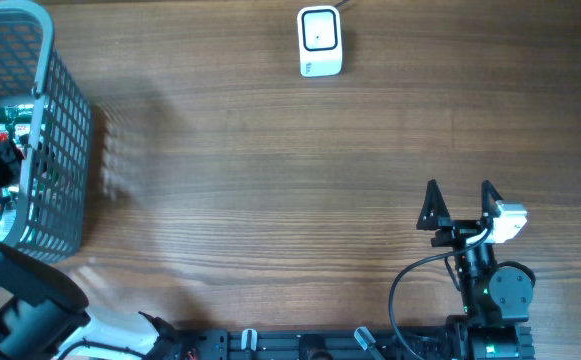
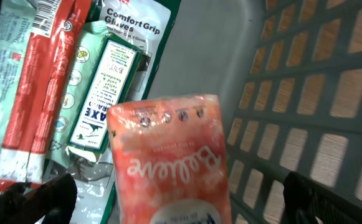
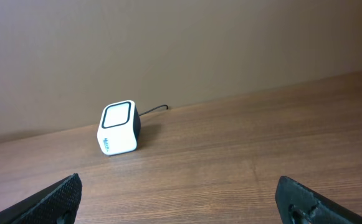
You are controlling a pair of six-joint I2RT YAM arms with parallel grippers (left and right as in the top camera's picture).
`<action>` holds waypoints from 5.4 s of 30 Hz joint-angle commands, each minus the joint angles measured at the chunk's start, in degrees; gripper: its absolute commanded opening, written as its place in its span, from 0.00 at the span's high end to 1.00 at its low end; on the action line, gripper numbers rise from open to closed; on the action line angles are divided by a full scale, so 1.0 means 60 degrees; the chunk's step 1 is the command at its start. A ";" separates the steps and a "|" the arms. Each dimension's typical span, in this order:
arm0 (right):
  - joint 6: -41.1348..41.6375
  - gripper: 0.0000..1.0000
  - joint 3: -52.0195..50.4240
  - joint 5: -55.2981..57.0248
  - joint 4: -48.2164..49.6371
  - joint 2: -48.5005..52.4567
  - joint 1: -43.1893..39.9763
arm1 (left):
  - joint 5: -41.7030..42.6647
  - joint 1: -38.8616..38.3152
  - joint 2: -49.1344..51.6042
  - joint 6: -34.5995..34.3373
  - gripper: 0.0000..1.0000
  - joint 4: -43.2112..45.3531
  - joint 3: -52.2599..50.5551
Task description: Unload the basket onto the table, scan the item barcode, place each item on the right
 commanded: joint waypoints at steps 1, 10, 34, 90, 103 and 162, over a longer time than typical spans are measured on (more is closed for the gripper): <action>0.0040 0.00 -0.0011 0.0022 0.0026 -0.0076 0.0047 | 0.0157 -0.0069 0.0328 -0.0350 0.00 0.0313 -0.0350; 0.0036 0.00 -0.0011 0.0022 0.0026 -0.0076 0.0047 | 0.0076 -0.0069 0.0922 -0.0794 0.09 0.0976 -0.0882; 0.0036 0.00 -0.0011 0.0022 0.0026 -0.0076 0.0047 | 0.0153 -0.0069 -0.0845 -0.1173 0.55 0.1483 -0.0058; 0.0036 0.00 -0.0011 0.0022 0.0026 -0.0076 0.0047 | -0.5027 -1.5151 0.1945 -1.1992 0.67 0.1373 0.1541; 0.0036 0.00 -0.0011 0.0022 0.0026 -0.0076 0.0047 | -0.6247 -1.6353 0.3169 -1.3158 0.36 0.1785 0.1515; 0.0036 0.00 -0.0011 0.0022 0.0026 -0.0076 0.0080 | -0.2787 -0.0463 0.0066 0.0871 0.00 -0.0659 0.3512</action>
